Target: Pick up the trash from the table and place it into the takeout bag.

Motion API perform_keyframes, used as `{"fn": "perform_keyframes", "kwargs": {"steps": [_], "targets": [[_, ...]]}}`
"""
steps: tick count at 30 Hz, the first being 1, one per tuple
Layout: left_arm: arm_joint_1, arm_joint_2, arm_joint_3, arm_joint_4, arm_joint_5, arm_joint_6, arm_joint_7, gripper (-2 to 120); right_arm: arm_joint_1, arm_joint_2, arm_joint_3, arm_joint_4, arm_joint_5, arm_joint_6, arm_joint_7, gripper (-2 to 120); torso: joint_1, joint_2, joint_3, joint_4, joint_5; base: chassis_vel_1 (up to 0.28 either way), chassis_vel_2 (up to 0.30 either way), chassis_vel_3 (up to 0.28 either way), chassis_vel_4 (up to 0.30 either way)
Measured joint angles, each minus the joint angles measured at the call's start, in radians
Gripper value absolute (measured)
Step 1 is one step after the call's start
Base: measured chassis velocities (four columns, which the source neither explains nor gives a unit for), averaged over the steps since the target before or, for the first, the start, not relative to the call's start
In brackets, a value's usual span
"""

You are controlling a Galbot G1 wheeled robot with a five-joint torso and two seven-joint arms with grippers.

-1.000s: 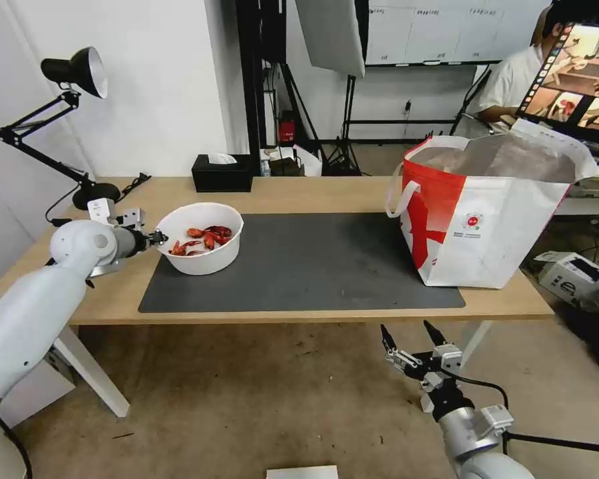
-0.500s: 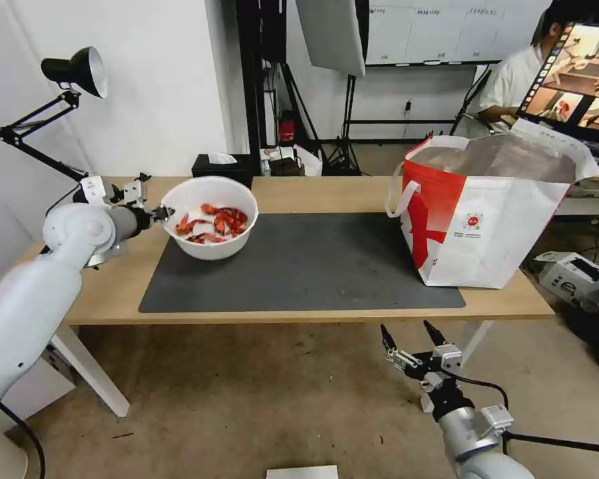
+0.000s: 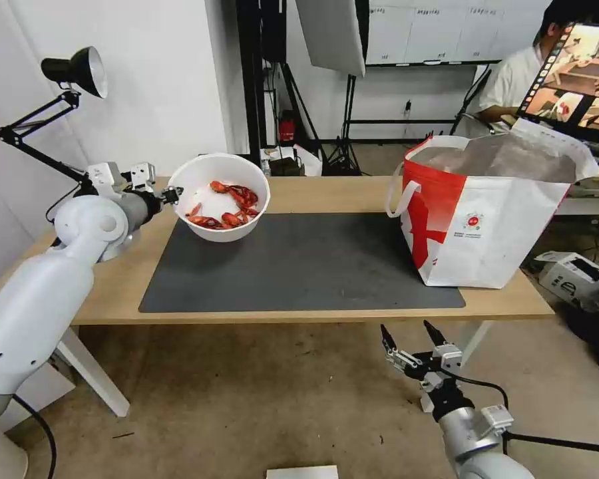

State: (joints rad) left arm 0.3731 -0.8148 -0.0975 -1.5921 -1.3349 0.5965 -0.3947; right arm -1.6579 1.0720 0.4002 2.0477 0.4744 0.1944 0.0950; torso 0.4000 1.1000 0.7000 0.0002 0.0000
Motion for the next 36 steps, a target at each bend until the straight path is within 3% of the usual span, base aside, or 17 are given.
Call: {"fn": "perform_keyframes", "kwargs": {"steps": [10,12,18,27,36], "targets": [[-0.227,-0.098,0.164,0.064,-0.051,-0.001,-0.036,0,0.000,0.000,0.000,0.000,0.000,0.000,0.000,100,0.000,0.000,0.000,-0.0002,0.0001,0.000,0.000,0.000,0.000],[-0.308,-0.141,0.231,0.093,-0.060,-0.025,-0.038,0,0.000,0.000,0.000,0.000,0.000,0.000,0.000,100,0.000,0.000,0.000,-0.0005,0.0003,0.000,0.000,0.000,0.000],[-0.416,-0.212,0.333,0.121,-0.069,-0.053,-0.038,0,0.000,0.000,0.000,0.000,0.000,0.000,0.000,100,0.000,0.000,0.000,-0.0004,0.0003,0.000,0.000,0.000,0.000],[-0.482,-0.279,0.398,0.117,-0.087,-0.075,-0.042,0,0.000,0.000,0.000,0.000,0.000,0.000,0.000,100,0.000,0.000,0.000,-0.0001,0.0000,0.000,0.000,0.000,0.000],[-0.558,-0.378,0.453,0.168,-0.071,-0.126,-0.007,0,0.000,0.000,0.000,0.000,0.000,0.000,0.000,100,0.000,0.000,0.000,-0.0003,0.0002,0.000,0.000,0.000,0.000]]}}
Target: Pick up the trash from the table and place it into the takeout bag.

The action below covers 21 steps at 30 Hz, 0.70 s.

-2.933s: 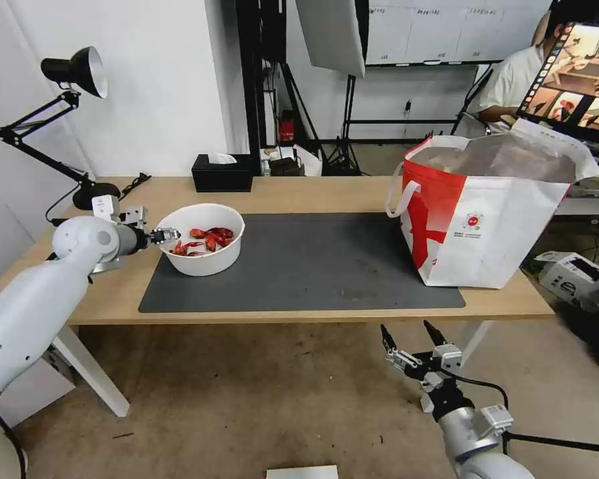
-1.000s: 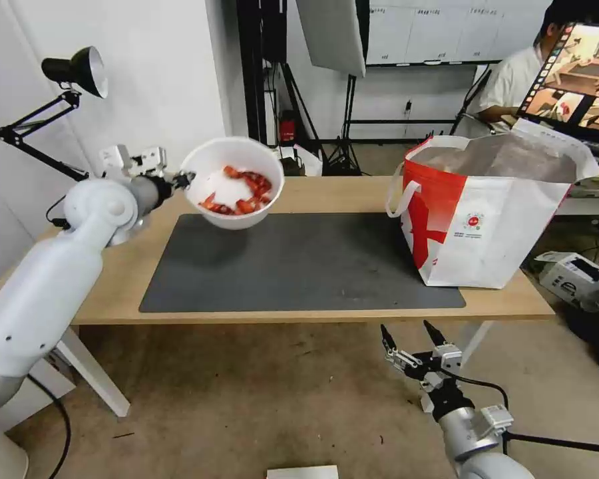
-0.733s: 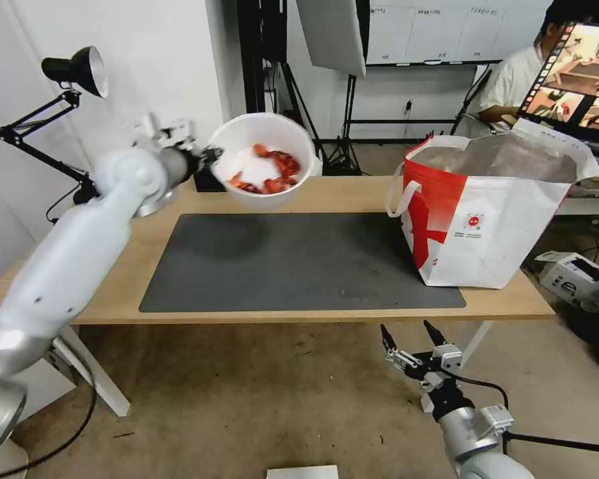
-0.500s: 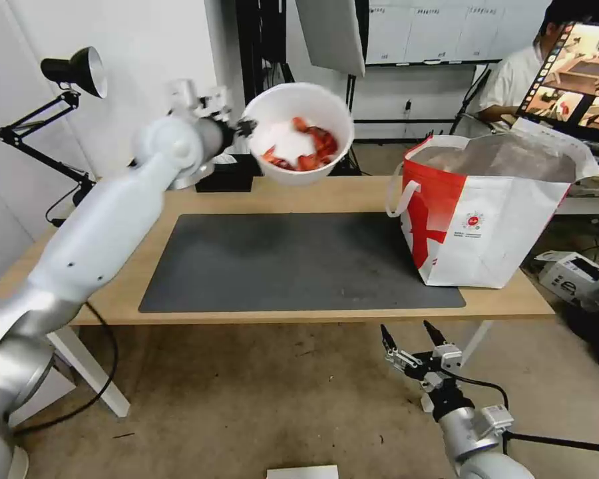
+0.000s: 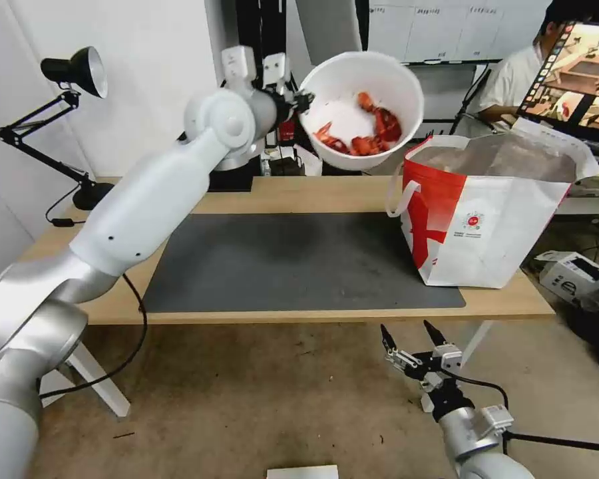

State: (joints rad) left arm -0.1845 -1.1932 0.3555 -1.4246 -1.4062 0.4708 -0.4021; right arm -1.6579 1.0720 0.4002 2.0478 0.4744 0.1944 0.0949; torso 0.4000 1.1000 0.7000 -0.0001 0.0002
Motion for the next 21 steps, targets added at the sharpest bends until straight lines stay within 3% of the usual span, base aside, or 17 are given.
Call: {"fn": "perform_keyframes", "kwargs": {"steps": [4,7,15,21], "targets": [[-0.010,-0.039,0.031,0.037,0.024,-0.019,0.001,0,0.000,0.000,0.000,0.000,0.000,0.000,0.000,100,0.000,0.000,0.000,0.0000,0.0001,0.000,0.000,0.000,0.000],[-0.018,-0.103,0.064,0.117,0.050,-0.066,0.015,0,0.000,0.000,0.000,0.000,0.000,0.000,0.000,100,0.000,0.000,0.000,0.0001,0.0000,0.000,0.000,0.000,0.000],[-0.020,-0.153,0.068,0.171,0.040,-0.085,0.035,0,0.000,0.000,0.000,0.000,0.000,0.000,0.000,100,0.000,0.000,0.000,0.0004,-0.0001,0.000,0.000,0.000,0.000],[-0.049,-0.258,0.049,0.247,-0.009,-0.086,0.024,0,0.000,0.000,0.000,0.000,0.000,0.000,0.000,100,0.000,0.000,0.000,0.0002,-0.0001,0.000,0.000,0.000,0.000]]}}
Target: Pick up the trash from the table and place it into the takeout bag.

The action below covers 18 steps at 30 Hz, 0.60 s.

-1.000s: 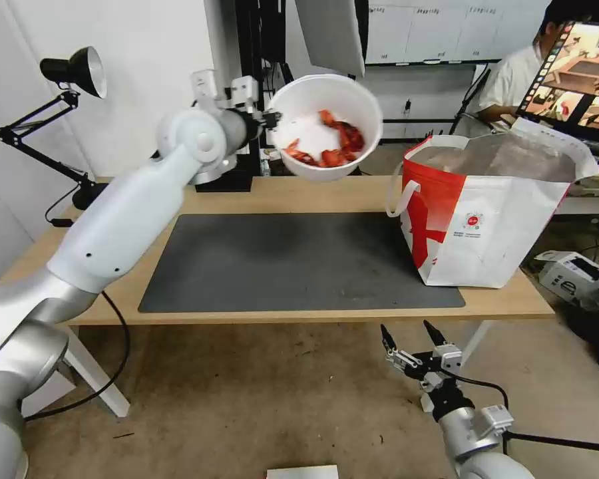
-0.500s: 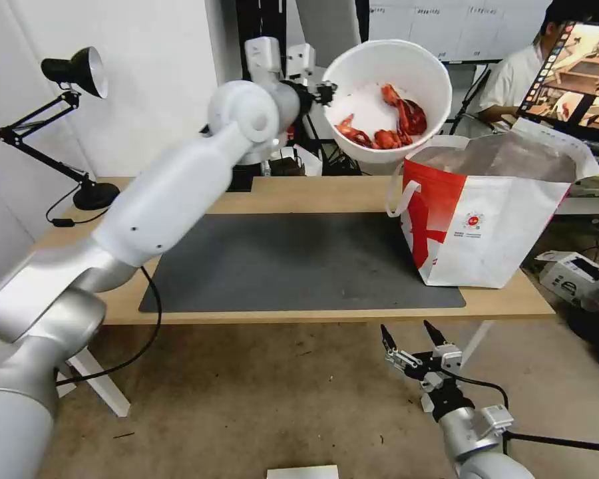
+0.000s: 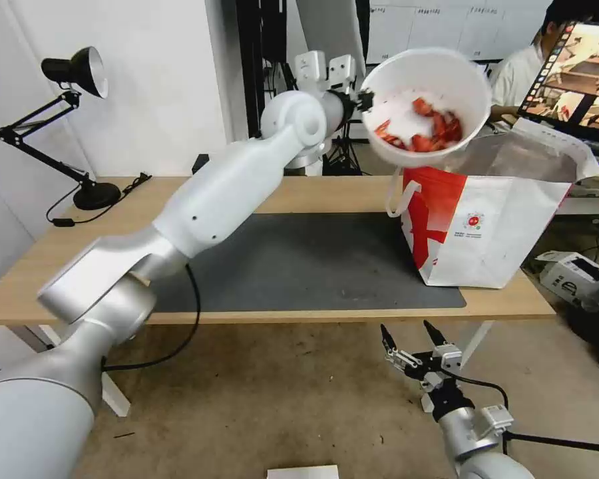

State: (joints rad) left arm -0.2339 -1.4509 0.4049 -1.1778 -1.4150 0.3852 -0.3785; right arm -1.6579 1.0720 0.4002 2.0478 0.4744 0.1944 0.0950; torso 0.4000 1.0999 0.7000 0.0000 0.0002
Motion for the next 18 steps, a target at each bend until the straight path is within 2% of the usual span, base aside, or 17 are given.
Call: {"fn": "perform_keyframes", "kwargs": {"steps": [1,4,8,18], "targets": [[0.000,0.000,0.000,0.000,0.000,0.000,0.000,0,0.000,0.000,0.000,0.000,0.000,0.000,0.000,100,0.000,0.000,0.000,0.0000,0.0000,0.000,0.000,0.000,0.000],[-0.012,-0.068,0.004,0.051,0.053,-0.005,-0.015,0,0.000,0.000,0.000,0.000,0.000,0.000,0.000,100,0.000,0.000,0.000,-0.0004,0.0001,0.000,0.000,0.000,0.000],[-0.013,-0.111,0.010,0.089,0.082,-0.026,-0.041,0,0.000,0.000,0.000,0.000,0.000,0.000,0.000,100,0.000,0.000,0.000,-0.0001,0.0001,0.000,0.000,0.000,0.000],[-0.016,-0.147,0.027,0.145,0.161,-0.075,-0.087,0,0.000,0.000,0.000,0.000,0.000,0.000,0.000,100,0.000,0.000,0.000,0.0000,0.0001,0.000,0.000,0.000,0.000]]}}
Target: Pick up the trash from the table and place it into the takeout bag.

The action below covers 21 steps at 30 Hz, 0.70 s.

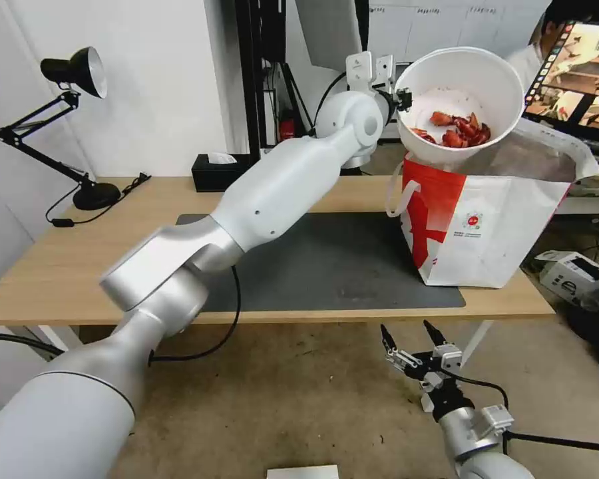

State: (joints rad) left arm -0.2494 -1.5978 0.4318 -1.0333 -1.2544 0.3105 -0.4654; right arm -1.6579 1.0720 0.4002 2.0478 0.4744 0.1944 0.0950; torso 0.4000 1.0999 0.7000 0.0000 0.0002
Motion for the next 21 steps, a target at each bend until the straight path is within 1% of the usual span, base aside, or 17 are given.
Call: {"fn": "perform_keyframes", "kwargs": {"steps": [4,6,7,9,10,13,14,16,17,18,20,21], "targets": [[0.003,0.001,0.021,-0.002,0.040,-0.006,-0.010,0,0.000,0.000,0.000,0.000,0.000,0.000,0.000,100,0.000,0.000,0.000,0.0002,-0.0002,0.000,0.000,0.000,0.000],[0.007,0.001,0.038,-0.006,0.086,-0.005,-0.011,0,0.000,0.000,0.000,0.000,0.000,0.000,0.000,100,0.000,0.000,0.000,-0.0001,-0.0002,0.000,0.000,0.000,0.000],[0.007,0.001,0.038,-0.006,0.086,-0.005,-0.011,0,0.000,0.000,0.000,0.000,0.000,0.000,0.000,100,0.000,0.000,0.000,-0.0001,-0.0002,0.000,0.000,0.000,0.000],[0.008,0.002,0.054,-0.010,0.128,0.011,-0.019,0,0.000,0.000,0.000,0.000,0.000,0.000,0.000,100,0.000,0.000,0.000,0.0000,-0.0002,0.000,0.000,0.000,0.000],[0.008,0.002,0.054,-0.010,0.128,0.011,-0.019,0,0.000,0.000,0.000,0.000,0.000,0.000,0.000,100,0.000,0.000,0.000,0.0000,-0.0002,0.000,0.000,0.000,0.000],[0.007,0.003,0.074,-0.026,0.193,0.056,-0.022,0,0.000,0.000,0.000,0.000,0.000,0.000,0.000,100,0.000,0.000,0.000,-0.0001,-0.0002,0.000,0.000,0.000,0.000],[0.007,0.003,0.074,-0.026,0.193,0.056,-0.022,0,0.000,0.000,0.000,0.000,0.000,0.000,0.000,100,0.000,0.000,0.000,-0.0001,-0.0002,0.000,0.000,0.000,0.000],[0.004,0.004,0.082,-0.030,0.225,0.076,-0.022,0,0.000,0.000,0.000,0.000,0.000,0.000,0.000,100,0.000,0.000,0.000,-0.0001,-0.0002,0.000,0.000,0.000,0.000],[-0.002,0.004,0.091,-0.032,0.250,0.104,-0.021,0,0.000,0.000,0.000,0.000,0.000,0.000,0.000,100,0.000,0.000,0.000,0.0000,-0.0002,0.000,0.000,0.000,0.000],[-0.002,0.004,0.091,-0.032,0.250,0.104,-0.021,0,0.000,0.000,0.000,0.000,0.000,0.000,0.000,100,0.000,0.000,0.000,0.0000,-0.0002,0.000,0.000,0.000,0.000],[-0.010,0.007,0.100,-0.039,0.263,0.154,-0.012,0,0.000,0.000,0.000,0.000,0.000,0.000,0.000,100,0.000,0.000,0.000,0.0000,-0.0002,0.000,0.000,0.000,0.000],[-0.010,0.007,0.100,-0.039,0.263,0.154,-0.012,0,0.000,0.000,0.000,0.000,0.000,0.000,0.000,100,0.000,0.000,0.000,0.0000,-0.0002,0.000,0.000,0.000,0.000]]}}
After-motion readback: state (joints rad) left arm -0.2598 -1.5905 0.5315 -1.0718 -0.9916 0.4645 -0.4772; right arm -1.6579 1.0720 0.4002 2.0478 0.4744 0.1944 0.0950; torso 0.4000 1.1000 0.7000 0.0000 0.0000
